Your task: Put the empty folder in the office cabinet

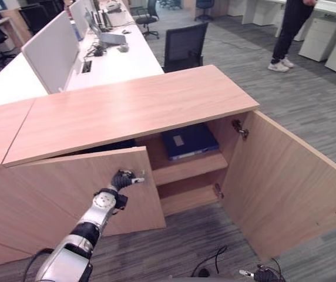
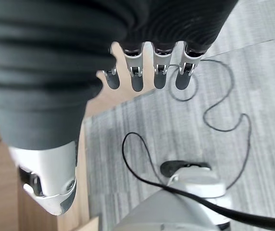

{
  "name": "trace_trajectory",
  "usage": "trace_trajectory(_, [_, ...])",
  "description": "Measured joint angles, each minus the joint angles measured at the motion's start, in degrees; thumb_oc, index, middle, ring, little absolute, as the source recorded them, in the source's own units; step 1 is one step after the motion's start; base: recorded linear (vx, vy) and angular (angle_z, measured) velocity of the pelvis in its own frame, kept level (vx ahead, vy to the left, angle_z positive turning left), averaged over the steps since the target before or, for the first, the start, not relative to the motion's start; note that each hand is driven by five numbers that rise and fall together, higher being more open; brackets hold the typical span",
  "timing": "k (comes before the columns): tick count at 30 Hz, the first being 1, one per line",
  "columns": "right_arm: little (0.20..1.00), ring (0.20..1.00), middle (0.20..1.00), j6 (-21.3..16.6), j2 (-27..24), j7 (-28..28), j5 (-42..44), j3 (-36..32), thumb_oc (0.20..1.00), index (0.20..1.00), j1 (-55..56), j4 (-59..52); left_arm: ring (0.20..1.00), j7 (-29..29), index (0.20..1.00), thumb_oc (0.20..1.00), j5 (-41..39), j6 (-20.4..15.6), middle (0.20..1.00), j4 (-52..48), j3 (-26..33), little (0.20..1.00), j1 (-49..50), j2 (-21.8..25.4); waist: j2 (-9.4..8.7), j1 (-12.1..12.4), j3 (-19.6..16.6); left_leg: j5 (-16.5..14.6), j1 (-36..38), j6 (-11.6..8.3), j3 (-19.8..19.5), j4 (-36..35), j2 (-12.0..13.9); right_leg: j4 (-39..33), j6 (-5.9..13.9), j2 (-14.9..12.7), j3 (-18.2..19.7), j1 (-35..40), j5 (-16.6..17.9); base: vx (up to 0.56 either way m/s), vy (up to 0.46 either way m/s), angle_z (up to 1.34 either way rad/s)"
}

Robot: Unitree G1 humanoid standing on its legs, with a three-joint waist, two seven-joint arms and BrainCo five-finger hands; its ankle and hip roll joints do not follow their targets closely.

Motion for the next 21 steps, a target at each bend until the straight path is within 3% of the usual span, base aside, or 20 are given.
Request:
trace_trajectory(6, [1.000, 1.000, 1.000, -0.04, -0.28, 0.72, 0.41, 0.01, 1.000, 1.000, -0.02, -0.09, 1.000, -0.08, 1.000, 1.000, -0.25, 0.00, 1.000, 5.65, 2.66, 1.000, -4.20, 2.08, -1.12, -0.21, 0.93, -0.01, 0.88, -0.01, 3.27, -0.71, 0.21, -3.64, 1.26, -0.04, 0.03, 1.17, 3.58, -0.01, 0.041, -0.28])
trace_trajectory(10, [1.000, 1.000, 1.000, -0.07, -0.36, 0.87, 0.45, 0.03, 1.000, 1.000, 0.02, -0.11, 1.000, -0.38, 1.000, 1.000, -1.28, 0.00, 1.000, 7.05, 4.59, 1.000, -5.96, 3.24, -1.57, -0.32, 1.18, -0.01, 0.85, -0.03, 4.21, -0.74, 0.15, -5.42, 1.04, 0.02, 0.40, 1.57, 5.05, -0.01, 0.034, -0.13])
trace_trajectory(21, [1.000, 1.000, 1.000, -0.07, -0.45, 1.33, 0.46, 0.16, 1.000, 1.000, -0.05, -0.10, 1.000, -0.52, 1.000, 1.000, -4.43, -0.01, 1.000, 7.03, 5.95, 1.000, -6.78, 3.74, -2.49, -0.07, 0.94, 0.01, 0.93, -0.07, 4.64, -0.76, 0.08, -6.69, 0.89, 0.01, 0.40, 2.10, 6.26, -0.03, 0.014, -0.02])
